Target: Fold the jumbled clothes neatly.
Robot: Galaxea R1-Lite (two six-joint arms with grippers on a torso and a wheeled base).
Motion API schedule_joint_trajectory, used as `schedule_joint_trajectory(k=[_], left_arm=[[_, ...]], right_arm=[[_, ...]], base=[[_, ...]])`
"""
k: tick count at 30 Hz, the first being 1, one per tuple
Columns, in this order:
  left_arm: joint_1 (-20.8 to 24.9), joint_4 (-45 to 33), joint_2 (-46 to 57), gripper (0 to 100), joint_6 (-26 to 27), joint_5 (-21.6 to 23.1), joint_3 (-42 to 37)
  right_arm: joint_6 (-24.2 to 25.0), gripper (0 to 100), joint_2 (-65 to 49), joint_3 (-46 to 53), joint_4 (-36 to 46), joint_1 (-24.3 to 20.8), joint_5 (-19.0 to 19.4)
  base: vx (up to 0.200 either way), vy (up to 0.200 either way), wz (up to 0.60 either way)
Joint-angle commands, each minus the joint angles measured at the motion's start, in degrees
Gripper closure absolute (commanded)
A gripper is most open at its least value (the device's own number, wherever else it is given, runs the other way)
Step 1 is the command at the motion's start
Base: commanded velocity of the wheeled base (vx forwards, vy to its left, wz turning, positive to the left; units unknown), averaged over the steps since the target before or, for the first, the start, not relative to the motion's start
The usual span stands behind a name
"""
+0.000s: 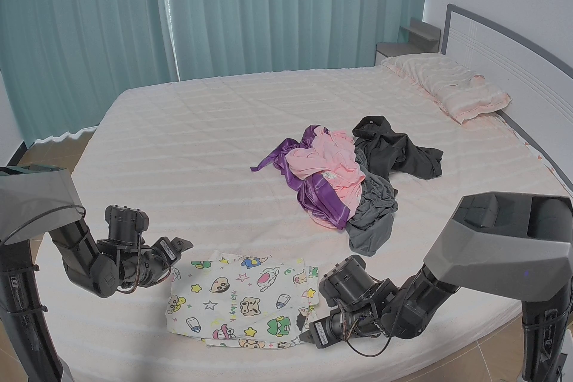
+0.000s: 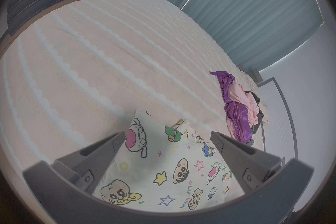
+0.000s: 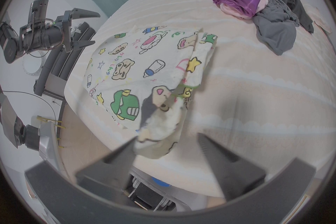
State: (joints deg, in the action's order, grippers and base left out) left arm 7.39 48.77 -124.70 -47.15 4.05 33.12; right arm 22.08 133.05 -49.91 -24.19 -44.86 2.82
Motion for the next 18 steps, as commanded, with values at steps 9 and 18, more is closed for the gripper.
schedule_joint_trajectory(k=[9,18], left_arm=[[-0.09,0.36,-0.9,0,-0.04,0.0,0.19],[-0.09,0.27,-1.51,0,-0.22,0.44,1.07]], right_arm=[[2.62,0,-2.53,-8.89,-0.34,8.21,0.08],[8.68,0,9.16,-19.79,0.54,6.19,-0.62]], base=[[0.0,0.0,0.0],[0.0,0.0,0.0]])
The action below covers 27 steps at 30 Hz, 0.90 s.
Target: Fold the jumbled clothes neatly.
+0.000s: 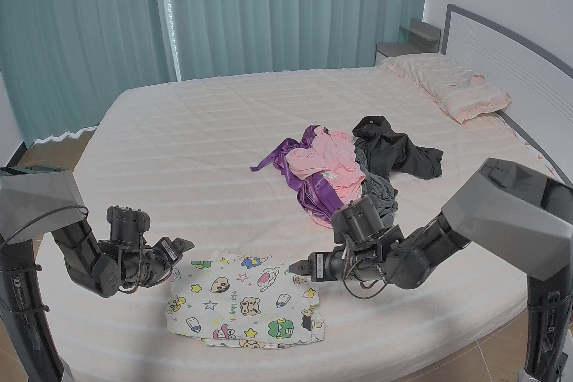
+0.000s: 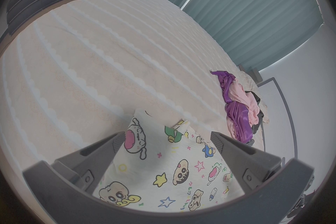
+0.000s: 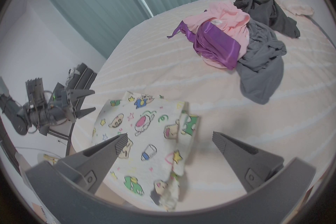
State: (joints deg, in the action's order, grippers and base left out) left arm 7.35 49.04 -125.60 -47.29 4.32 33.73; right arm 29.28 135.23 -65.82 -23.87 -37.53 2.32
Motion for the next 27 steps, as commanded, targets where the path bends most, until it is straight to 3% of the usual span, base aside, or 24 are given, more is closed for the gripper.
schedule_joint_trajectory(k=[1,14,15,27], left_arm=[[0.03,0.0,-0.96,0,-0.09,0.17,0.72],[-0.06,0.0,-1.58,0,-0.09,0.08,1.07],[-0.06,0.0,-1.67,0,-0.09,0.08,1.07],[0.03,0.09,-2.11,0,0.0,-0.1,1.07]], right_arm=[[1.48,0,7.94,-4.23,-0.04,-1.31,-0.21],[1.57,0,12.78,-10.38,-0.3,-1.22,-3.55],[1.57,100,12.78,-10.38,-0.39,-1.14,-3.81],[2.89,100,12.69,-11.79,-0.74,-0.08,-7.85]], base=[[0.0,0.0,0.0],[0.0,0.0,0.0],[0.0,0.0,0.0],[0.0,0.0,0.0]])
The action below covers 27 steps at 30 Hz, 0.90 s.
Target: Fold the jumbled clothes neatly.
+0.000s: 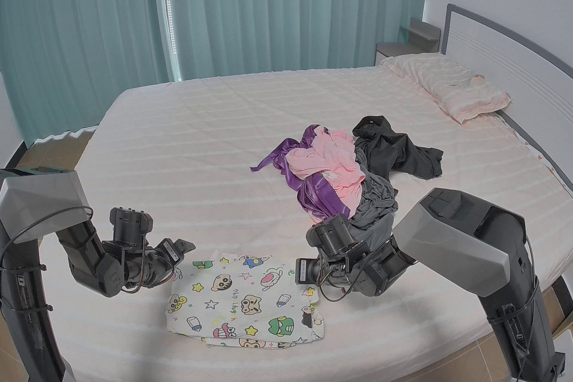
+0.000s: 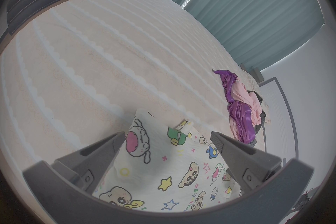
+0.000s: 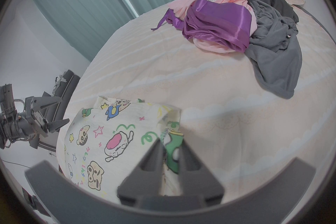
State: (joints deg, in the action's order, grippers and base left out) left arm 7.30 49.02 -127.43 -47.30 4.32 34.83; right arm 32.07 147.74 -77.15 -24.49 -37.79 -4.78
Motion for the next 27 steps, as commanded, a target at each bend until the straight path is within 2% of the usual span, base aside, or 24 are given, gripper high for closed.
schedule_joint_trajectory(k=[1,8,9,15,21,23,27], left_arm=[[0.08,0.02,-0.28,0,0.01,-0.1,-0.02],[0.08,0.02,-0.36,0,0.01,-0.36,-0.2],[0.08,0.02,-0.36,0,0.01,-0.36,-0.2],[-0.1,0.2,0.87,0,0.19,-1.06,-0.55],[-0.53,0.2,10.97,0,0.19,-3.17,-3.54],[-1.06,0.2,14.58,0,0.28,-5.19,-4.33],[-2.56,0.11,26.0,0,0.54,-12.67,-5.91]], right_arm=[[0.09,100,0.27,-0.72,-0.12,0.26,-1.2],[0.27,100,0.09,-1.6,-0.12,0.96,-2.08],[0.36,0,0.09,-1.51,-0.12,0.88,-1.99],[0.18,0,-2.28,-0.37,-0.91,1.05,-2.34],[0.18,0,-15.29,9.74,-3.37,4.83,-3.75],[0.09,0,-19.68,13.7,-3.99,5.45,-4.27],[-0.17,0,-33.04,25.74,-9.35,5.71,-8.23]], base=[[0.0,0.0,0.0],[0.0,0.0,0.0],[0.0,0.0,0.0],[0.0,0.0,0.0],[0.0,0.0,0.0],[0.0,0.0,0.0],[0.0,0.0,0.0]])
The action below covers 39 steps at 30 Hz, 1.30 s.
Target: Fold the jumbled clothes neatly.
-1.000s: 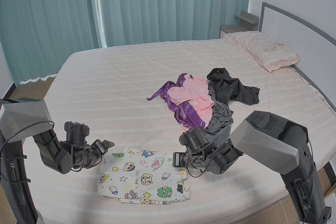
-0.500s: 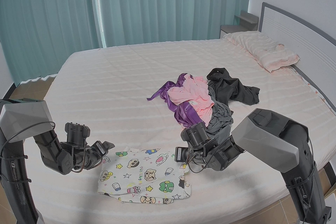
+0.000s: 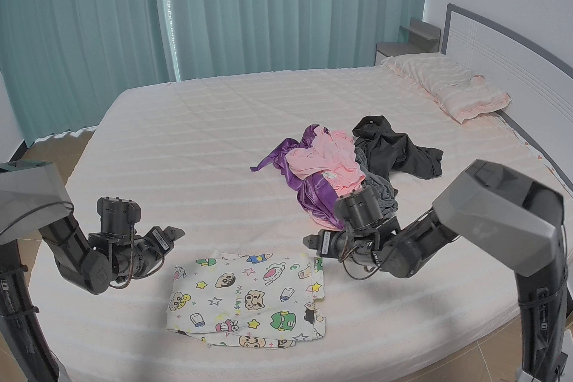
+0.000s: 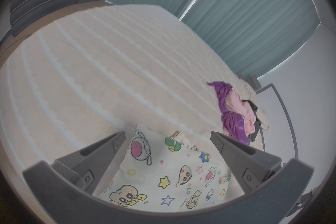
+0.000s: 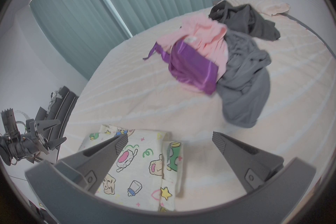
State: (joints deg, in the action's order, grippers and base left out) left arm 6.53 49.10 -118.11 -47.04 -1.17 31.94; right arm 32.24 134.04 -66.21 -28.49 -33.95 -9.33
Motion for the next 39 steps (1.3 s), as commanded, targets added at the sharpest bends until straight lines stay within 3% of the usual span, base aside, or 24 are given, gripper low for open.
schedule_joint_trajectory(k=[1,2,3,5,7,8,12,13,15,18,21,22,24,30,32,34,35,36,37,39], left_arm=[[-1.88,0.03,18.1,0,0.37,-7.79,-3.55],[-1.88,0.03,18.1,0,0.37,-7.79,-3.55],[-1.96,0.12,27.24,0,2.57,-9.29,-7.24],[-1.88,0.12,30.66,0,4.06,-9.46,-8.74],[-1.79,-0.32,42.79,0,10.13,-10.96,-13.04],[-1.79,-0.32,43.41,0,10.39,-11.05,-13.31],[-1.52,-1.2,59.49,0,21.73,-18.34,-18.84],[-1.52,-1.2,59.49,0,21.73,-18.34,-18.84],[-1.52,-4.63,69.25,0,28.23,-22.65,-21.57],[-2.05,-12.28,78.74,0,32.89,-24.49,-21.48],[-2.14,-17.2,83.4,0,34.74,-26.43,-21.48],[-2.14,-23.53,89.2,0,36.94,-28.89,-21.57],[-2.32,-26.6,92.36,0,37.2,-29.59,-21.57],[-8.73,-36.54,104.4,0,40.1,-31.0,-22.62],[-10.84,-39.7,111.0,0,43.62,-30.82,-24.2],[-10.84,-40.14,112.58,0,44.85,-30.82,-24.73],[-11.1,-39.17,113.19,0,45.29,-31.44,-26.67],[-11.1,-39.17,113.19,0,45.29,-31.44,-26.67],[-11.1,-37.68,113.1,0,45.37,-31.7,-27.54],[-11.19,-36.01,113.19,0,45.9,-31.35,-31.59]], right_arm=[[-0.52,0,-20.83,16.11,-6.14,1.87,-4.03],[-0.52,0,-20.83,16.11,-6.14,1.87,-4.03],[-1.04,0,-30.15,22.79,-10.45,1.87,-6.32],[-1.22,0,-33.58,24.72,-10.97,1.87,-6.93],[-3.86,0,-44.91,30.61,-10.89,1.96,-9.83],[-4.21,0,-45.53,30.96,-10.89,1.96,-10.01],[-11.33,0,-62.05,41.6,-10.89,2.84,-15.02],[-11.33,0,-62.05,41.6,-10.89,2.84,-15.02],[-16.16,0,-72.51,50.21,-10.89,4.42,-17.31],[-19.5,0,-80.6,56.63,-10.89,9.69,-18.27],[-21.26,0,-84.38,59.44,-10.89,13.03,-18.27],[-24.07,0,-89.48,63.22,-10.89,16.72,-18.1],[-26.27,0,-92.81,65.42,-10.89,18.66,-17.92],[-32.68,0,-110.39,66.21,1.24,28.24,-15.99],[-36.29,0,-119.8,65.86,9.07,31.67,-12.12],[-36.99,0,-123.23,65.68,12.14,32.9,-11.06],[-38.84,0,-131.4,65.5,20.76,35.09,-9.75],[-38.84,0,-131.4,65.5,20.76,35.09,-9.75],[-40.42,0,-134.04,65.77,25.68,34.13,-10.54],[-38.92,0,-134.04,65.94,25.5,33.78,-9.39]], base=[[0.0,0.0,0.0],[0.0,0.0,0.0],[0.0,0.0,0.0],[0.0,0.0,0.0],[0.0,0.0,0.0],[0.0,0.0,0.0],[0.0,0.0,0.0],[0.0,0.0,0.0],[0.0,0.0,0.0],[0.0,0.0,0.0],[0.0,0.0,0.0],[0.0,0.0,0.0],[0.0,0.0,0.0],[0.0,0.0,0.0],[0.0,0.0,0.0],[0.0,0.0,0.0],[0.0,0.0,0.0],[0.0,0.0,0.0],[0.0,0.0,0.0],[0.0,0.0,0.0]])
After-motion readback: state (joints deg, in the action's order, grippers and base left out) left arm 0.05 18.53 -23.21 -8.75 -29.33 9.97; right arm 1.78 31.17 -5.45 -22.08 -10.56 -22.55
